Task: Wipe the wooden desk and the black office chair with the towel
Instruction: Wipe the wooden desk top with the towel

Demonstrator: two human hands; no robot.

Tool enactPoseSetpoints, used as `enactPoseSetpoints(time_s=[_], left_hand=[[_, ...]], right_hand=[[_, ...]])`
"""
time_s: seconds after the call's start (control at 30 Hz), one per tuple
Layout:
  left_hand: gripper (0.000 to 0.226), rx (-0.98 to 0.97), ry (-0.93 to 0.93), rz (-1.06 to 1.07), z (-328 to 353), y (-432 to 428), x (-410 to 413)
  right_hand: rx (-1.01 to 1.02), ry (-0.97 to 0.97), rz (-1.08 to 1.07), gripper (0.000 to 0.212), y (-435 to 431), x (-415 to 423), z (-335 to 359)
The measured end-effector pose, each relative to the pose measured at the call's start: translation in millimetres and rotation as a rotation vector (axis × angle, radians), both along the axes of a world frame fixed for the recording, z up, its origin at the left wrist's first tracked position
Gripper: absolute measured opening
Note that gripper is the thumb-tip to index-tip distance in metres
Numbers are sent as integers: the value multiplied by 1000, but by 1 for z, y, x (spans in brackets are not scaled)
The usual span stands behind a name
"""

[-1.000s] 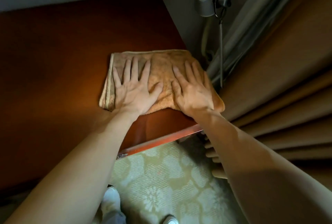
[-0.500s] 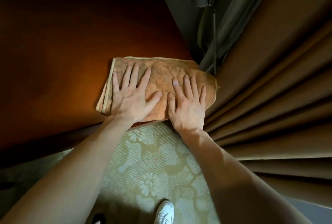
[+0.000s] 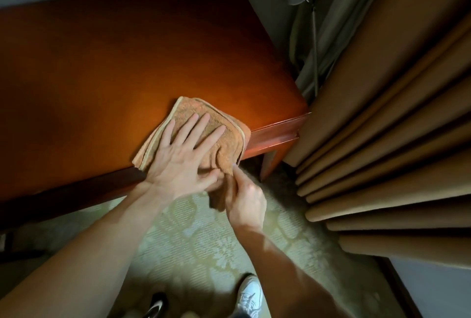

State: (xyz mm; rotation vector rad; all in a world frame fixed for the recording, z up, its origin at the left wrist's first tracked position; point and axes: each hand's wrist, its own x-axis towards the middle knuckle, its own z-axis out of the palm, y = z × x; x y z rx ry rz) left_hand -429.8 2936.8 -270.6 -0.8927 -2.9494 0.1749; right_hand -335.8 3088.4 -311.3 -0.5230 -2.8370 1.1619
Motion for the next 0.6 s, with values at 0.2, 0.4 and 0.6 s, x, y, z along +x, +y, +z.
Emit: enactPoseSetpoints(time_s=[0.2, 0.4, 0.6], left_hand=[[86, 69, -21, 66, -2, 2, 12], [81, 531, -137, 380, 28, 39, 6], [60, 790, -93, 847, 55, 81, -68]], right_hand=[[52, 294, 3, 30, 30, 8, 8], [153, 742, 91, 31, 42, -59, 85], [345, 803, 345, 34, 21, -145, 170]])
